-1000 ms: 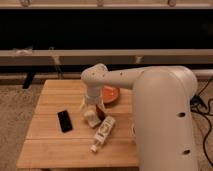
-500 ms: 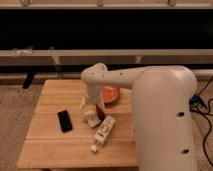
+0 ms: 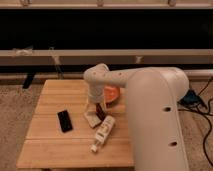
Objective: Place the pepper on the white sponge
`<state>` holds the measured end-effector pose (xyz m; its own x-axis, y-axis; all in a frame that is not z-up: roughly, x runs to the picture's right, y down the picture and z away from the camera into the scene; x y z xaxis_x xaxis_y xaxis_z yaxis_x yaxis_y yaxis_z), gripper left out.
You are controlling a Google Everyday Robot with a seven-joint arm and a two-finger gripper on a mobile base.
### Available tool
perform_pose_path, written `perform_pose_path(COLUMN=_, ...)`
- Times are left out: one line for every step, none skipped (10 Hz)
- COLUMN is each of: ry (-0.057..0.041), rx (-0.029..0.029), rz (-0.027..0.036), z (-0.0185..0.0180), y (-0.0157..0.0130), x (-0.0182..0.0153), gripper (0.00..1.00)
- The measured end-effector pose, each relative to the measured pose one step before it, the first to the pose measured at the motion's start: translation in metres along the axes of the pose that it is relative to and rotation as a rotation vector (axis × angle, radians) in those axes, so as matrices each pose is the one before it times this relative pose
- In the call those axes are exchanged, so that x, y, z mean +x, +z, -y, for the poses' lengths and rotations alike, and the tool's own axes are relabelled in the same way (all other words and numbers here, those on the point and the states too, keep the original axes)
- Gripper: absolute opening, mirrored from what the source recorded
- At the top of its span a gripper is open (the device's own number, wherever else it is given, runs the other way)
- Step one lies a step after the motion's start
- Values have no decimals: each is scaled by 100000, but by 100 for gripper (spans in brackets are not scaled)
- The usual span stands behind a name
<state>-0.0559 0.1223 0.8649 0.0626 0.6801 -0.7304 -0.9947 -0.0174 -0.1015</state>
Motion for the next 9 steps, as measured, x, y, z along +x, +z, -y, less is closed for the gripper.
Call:
perform_pose_path(ry=913, rx=400, rz=-553, z=384, y=258, x=-109, gripper=45)
perform_pose_path(ry=765, rx=370, rz=-652, z=256, y=278, x=-63, gripper=35)
perform_pose_path(ry=892, rx=488, rz=-730, z=316, y=307, x=-97, gripper=24)
perform_pose_path(ry=534, rx=338, rz=-591, z=74, y=229, x=-100, gripper=15)
perform_pose_path(ry=249, rx=277, rz=-418, z=-52, y=108, x=-59, gripper=12)
perform_pose_path(ry=-52, rx=244, rz=-111, z=31, y=-15, x=21, gripper=15)
perform_pose_path(ry=-3, rx=186, rz=-92, z=53, y=-89, x=36, gripper=23)
perform_pose_path(ry=49, rx=46, rz=-28, z=25, y=-20, x=-10, gripper=34)
perform_pose_path(ry=315, rx=50, rz=-537, z=38, y=117, x=15, gripper=45)
